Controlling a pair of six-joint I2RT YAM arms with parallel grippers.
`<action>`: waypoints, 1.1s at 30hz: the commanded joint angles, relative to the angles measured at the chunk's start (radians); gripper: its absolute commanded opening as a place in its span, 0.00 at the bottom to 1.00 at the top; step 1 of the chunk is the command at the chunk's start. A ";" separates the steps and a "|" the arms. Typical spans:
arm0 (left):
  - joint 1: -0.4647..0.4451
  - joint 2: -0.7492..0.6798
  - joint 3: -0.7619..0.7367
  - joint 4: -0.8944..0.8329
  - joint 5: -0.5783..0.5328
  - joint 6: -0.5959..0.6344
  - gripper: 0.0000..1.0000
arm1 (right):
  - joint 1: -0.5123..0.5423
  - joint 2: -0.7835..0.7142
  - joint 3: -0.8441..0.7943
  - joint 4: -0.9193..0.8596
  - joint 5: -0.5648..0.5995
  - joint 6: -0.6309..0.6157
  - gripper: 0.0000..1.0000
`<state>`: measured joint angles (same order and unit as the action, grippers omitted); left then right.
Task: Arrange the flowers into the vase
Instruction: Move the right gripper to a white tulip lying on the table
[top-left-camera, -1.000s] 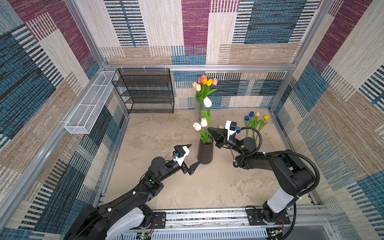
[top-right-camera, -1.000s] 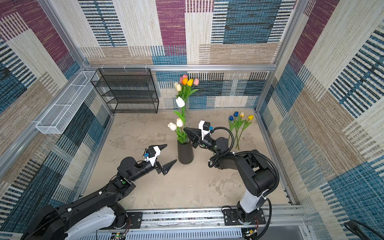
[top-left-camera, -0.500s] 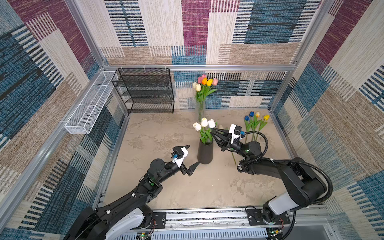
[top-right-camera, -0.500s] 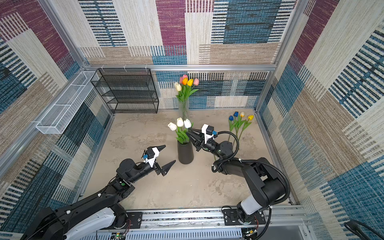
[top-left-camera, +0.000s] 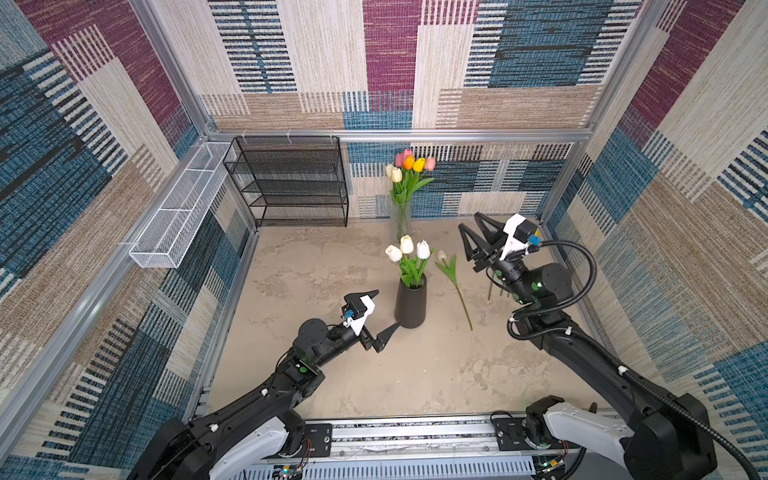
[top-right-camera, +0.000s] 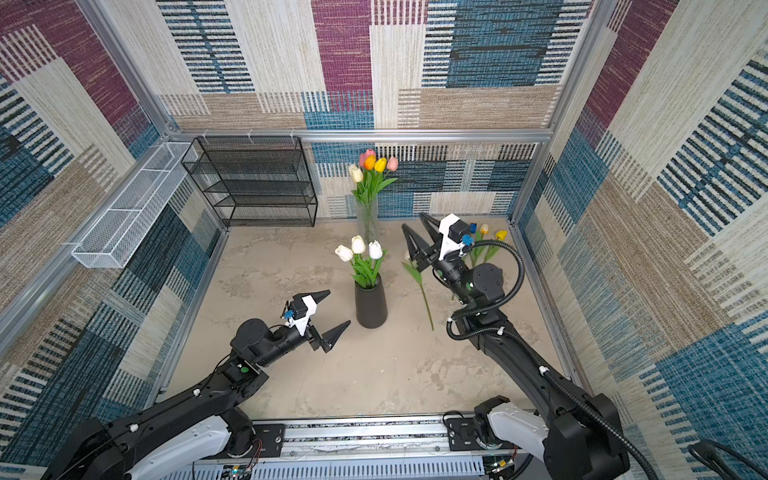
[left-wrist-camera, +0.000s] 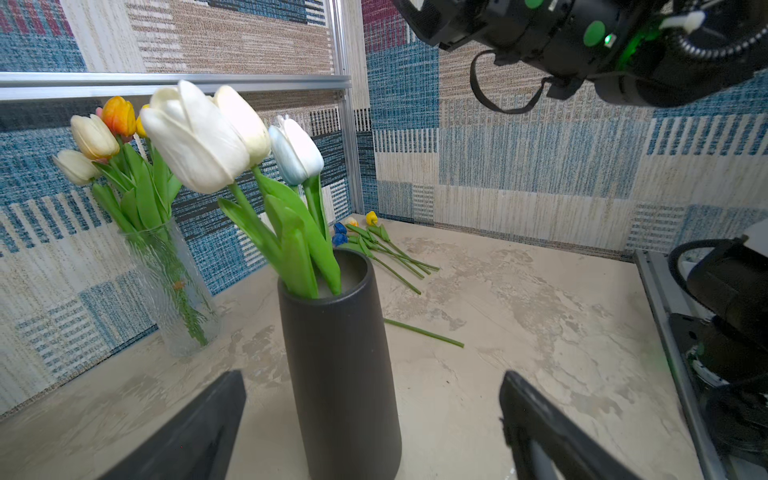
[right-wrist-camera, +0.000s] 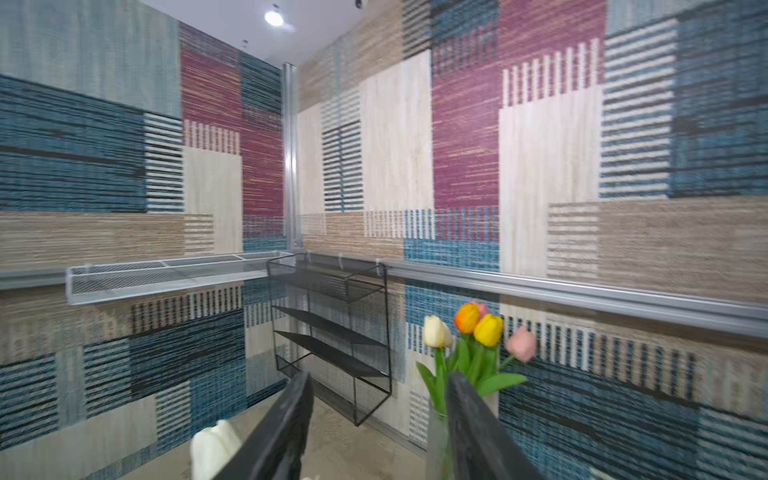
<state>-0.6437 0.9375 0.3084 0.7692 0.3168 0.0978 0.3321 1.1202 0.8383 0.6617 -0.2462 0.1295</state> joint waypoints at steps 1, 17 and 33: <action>-0.001 -0.004 -0.004 0.005 -0.010 0.021 0.98 | -0.058 0.058 0.126 -0.490 0.070 0.099 0.54; 0.000 -0.012 0.004 -0.052 0.067 0.027 0.99 | -0.085 0.702 0.459 -1.129 0.086 -0.025 0.44; -0.001 0.018 0.078 -0.138 0.157 0.031 0.99 | -0.059 0.871 0.482 -1.110 0.250 -0.031 0.37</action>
<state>-0.6437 0.9581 0.3698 0.6373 0.4393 0.1051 0.2729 1.9762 1.3216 -0.4603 -0.0383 0.0998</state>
